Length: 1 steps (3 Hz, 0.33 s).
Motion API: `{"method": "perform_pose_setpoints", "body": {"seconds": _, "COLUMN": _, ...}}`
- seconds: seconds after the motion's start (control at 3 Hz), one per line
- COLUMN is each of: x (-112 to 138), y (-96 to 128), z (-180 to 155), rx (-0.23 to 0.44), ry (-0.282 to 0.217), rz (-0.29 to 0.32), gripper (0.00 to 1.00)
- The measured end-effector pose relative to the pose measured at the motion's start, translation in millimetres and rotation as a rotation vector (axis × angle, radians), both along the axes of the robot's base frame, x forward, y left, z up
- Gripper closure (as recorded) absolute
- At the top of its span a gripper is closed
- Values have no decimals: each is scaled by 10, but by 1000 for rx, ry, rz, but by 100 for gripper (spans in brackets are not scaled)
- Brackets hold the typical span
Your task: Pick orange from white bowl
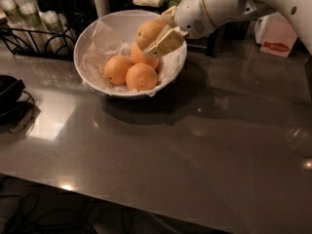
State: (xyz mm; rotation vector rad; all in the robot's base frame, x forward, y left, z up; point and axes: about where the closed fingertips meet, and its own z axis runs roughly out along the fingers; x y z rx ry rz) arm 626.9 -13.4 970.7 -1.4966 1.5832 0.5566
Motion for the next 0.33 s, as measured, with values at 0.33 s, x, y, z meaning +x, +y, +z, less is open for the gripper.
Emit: {"method": "perform_pose_setpoints", "body": {"seconds": 0.33, "x": -53, "y": 16, "z": -29, "rx": -12, "ry": 9, "rz": 19, "gripper": 100}}
